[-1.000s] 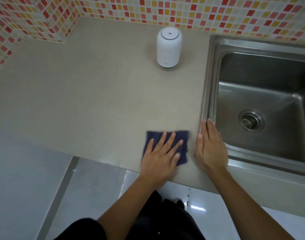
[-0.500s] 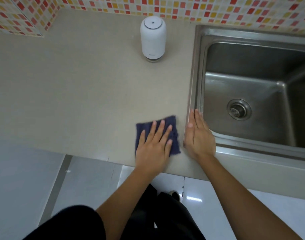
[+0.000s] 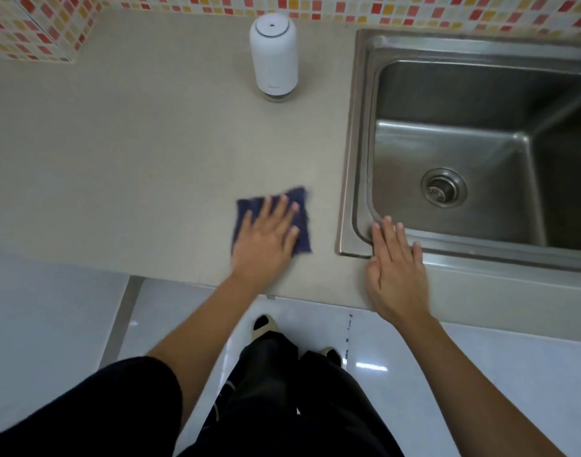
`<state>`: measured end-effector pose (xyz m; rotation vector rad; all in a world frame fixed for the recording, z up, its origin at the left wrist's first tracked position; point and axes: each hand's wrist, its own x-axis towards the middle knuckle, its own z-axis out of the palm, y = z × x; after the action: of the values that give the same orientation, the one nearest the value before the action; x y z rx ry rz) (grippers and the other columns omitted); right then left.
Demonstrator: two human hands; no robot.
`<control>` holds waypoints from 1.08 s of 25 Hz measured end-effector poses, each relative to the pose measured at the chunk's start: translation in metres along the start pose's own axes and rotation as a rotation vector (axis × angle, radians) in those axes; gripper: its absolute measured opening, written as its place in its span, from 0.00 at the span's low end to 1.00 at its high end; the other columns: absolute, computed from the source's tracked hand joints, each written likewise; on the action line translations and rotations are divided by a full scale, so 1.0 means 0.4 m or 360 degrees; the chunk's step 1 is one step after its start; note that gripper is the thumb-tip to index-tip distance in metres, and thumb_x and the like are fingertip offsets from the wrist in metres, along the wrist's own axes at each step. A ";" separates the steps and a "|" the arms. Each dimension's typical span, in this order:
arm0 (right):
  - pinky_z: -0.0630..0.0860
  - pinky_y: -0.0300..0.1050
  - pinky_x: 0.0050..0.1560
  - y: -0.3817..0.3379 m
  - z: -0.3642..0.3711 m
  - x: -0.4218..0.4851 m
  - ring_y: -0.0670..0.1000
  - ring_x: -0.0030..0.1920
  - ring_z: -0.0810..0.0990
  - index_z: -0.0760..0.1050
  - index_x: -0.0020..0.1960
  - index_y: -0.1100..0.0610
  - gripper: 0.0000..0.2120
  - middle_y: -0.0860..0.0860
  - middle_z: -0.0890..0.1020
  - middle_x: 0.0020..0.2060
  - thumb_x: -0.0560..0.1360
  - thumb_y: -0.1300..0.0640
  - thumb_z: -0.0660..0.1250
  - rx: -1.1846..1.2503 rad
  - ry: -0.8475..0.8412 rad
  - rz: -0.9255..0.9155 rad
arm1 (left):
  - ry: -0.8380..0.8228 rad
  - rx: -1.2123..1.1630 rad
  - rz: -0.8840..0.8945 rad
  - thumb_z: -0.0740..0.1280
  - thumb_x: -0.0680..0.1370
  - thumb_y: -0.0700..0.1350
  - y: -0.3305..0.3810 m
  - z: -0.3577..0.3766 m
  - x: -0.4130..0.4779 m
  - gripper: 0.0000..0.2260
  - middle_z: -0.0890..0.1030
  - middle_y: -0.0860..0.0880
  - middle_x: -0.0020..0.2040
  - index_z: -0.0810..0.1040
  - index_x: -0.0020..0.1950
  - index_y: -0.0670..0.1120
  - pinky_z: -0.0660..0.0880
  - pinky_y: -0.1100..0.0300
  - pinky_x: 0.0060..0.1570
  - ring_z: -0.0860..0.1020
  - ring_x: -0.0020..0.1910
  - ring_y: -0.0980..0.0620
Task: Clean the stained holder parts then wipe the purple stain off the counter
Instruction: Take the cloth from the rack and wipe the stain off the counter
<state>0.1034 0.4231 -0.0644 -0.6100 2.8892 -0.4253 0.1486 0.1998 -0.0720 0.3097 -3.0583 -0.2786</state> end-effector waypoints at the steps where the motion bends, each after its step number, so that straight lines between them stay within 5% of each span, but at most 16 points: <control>1: 0.43 0.52 0.73 0.022 -0.005 -0.017 0.50 0.75 0.46 0.52 0.75 0.57 0.31 0.53 0.53 0.76 0.74 0.50 0.39 -0.0027 0.0011 0.0030 | -0.0030 0.0036 0.0215 0.46 0.81 0.52 0.032 0.004 -0.075 0.22 0.70 0.48 0.70 0.67 0.71 0.48 0.65 0.46 0.68 0.67 0.71 0.47; 4: 0.45 0.54 0.73 0.122 -0.039 -0.040 0.53 0.76 0.49 0.53 0.75 0.57 0.31 0.54 0.53 0.76 0.73 0.50 0.39 -0.0056 0.0052 0.0182 | -0.0082 0.0016 0.0519 0.47 0.82 0.51 -0.052 -0.016 -0.225 0.20 0.69 0.49 0.70 0.63 0.72 0.46 0.57 0.54 0.70 0.60 0.72 0.55; 7: 0.46 0.56 0.73 0.195 -0.057 -0.042 0.53 0.76 0.51 0.53 0.75 0.56 0.31 0.54 0.54 0.76 0.74 0.49 0.39 -0.0141 0.0036 0.0142 | 0.0097 -0.0014 0.0104 0.46 0.82 0.53 -0.120 -0.030 -0.194 0.21 0.74 0.45 0.67 0.65 0.70 0.45 0.58 0.53 0.68 0.64 0.71 0.53; 9: 0.45 0.56 0.73 0.203 -0.052 -0.040 0.52 0.76 0.50 0.51 0.75 0.54 0.30 0.52 0.54 0.76 0.74 0.49 0.39 -0.0151 0.0013 0.0100 | 0.0159 -0.0029 -0.0109 0.45 0.82 0.53 -0.016 0.001 -0.160 0.23 0.76 0.46 0.65 0.71 0.68 0.45 0.60 0.52 0.66 0.70 0.68 0.48; 12: 0.43 0.54 0.73 0.202 -0.049 -0.041 0.51 0.76 0.49 0.51 0.76 0.54 0.31 0.50 0.54 0.76 0.74 0.49 0.39 -0.0124 0.0000 0.0103 | 0.0116 -0.0070 0.0316 0.50 0.82 0.51 0.176 0.053 -0.195 0.20 0.76 0.49 0.65 0.73 0.66 0.47 0.63 0.52 0.65 0.70 0.67 0.50; 15: 0.44 0.54 0.73 0.206 -0.049 -0.041 0.52 0.76 0.50 0.51 0.76 0.54 0.30 0.51 0.54 0.76 0.74 0.50 0.39 -0.0167 0.0028 0.0083 | -0.0049 0.0008 0.0707 0.51 0.82 0.51 0.086 0.021 -0.231 0.18 0.72 0.51 0.68 0.70 0.69 0.50 0.62 0.53 0.68 0.64 0.71 0.56; 18: 0.44 0.54 0.73 0.198 -0.046 -0.040 0.52 0.76 0.50 0.51 0.76 0.54 0.30 0.51 0.54 0.76 0.74 0.49 0.39 -0.0195 0.0036 0.0101 | -0.0029 -0.0026 0.0458 0.48 0.82 0.52 -0.025 -0.015 -0.238 0.20 0.71 0.50 0.69 0.67 0.70 0.48 0.56 0.55 0.70 0.54 0.74 0.62; 21: 0.45 0.55 0.73 0.198 -0.041 -0.039 0.53 0.76 0.50 0.52 0.76 0.55 0.31 0.52 0.54 0.76 0.74 0.49 0.39 -0.0206 0.0030 0.0105 | 0.0061 -0.0091 0.0151 0.45 0.82 0.53 0.084 0.020 -0.209 0.22 0.75 0.48 0.66 0.71 0.68 0.47 0.57 0.54 0.67 0.62 0.71 0.57; 24: 0.46 0.56 0.73 0.183 -0.042 -0.039 0.55 0.76 0.49 0.52 0.75 0.57 0.32 0.54 0.54 0.76 0.72 0.49 0.38 -0.0170 0.0030 0.0177 | -0.0032 -0.0075 0.0436 0.45 0.82 0.52 0.199 0.045 -0.208 0.22 0.75 0.50 0.67 0.72 0.67 0.48 0.60 0.53 0.66 0.68 0.69 0.51; 27: 0.47 0.54 0.73 0.114 -0.043 -0.056 0.55 0.76 0.49 0.51 0.75 0.60 0.32 0.56 0.54 0.76 0.73 0.50 0.39 -0.0089 0.0049 0.0193 | -0.0145 -0.0029 0.0654 0.46 0.82 0.51 0.091 0.015 -0.239 0.21 0.71 0.51 0.69 0.69 0.69 0.48 0.58 0.55 0.69 0.65 0.71 0.54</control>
<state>0.1029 0.4766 -0.0601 -0.4364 2.9562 -0.3409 0.2346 0.2552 -0.0747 -0.3394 -3.1059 -0.3013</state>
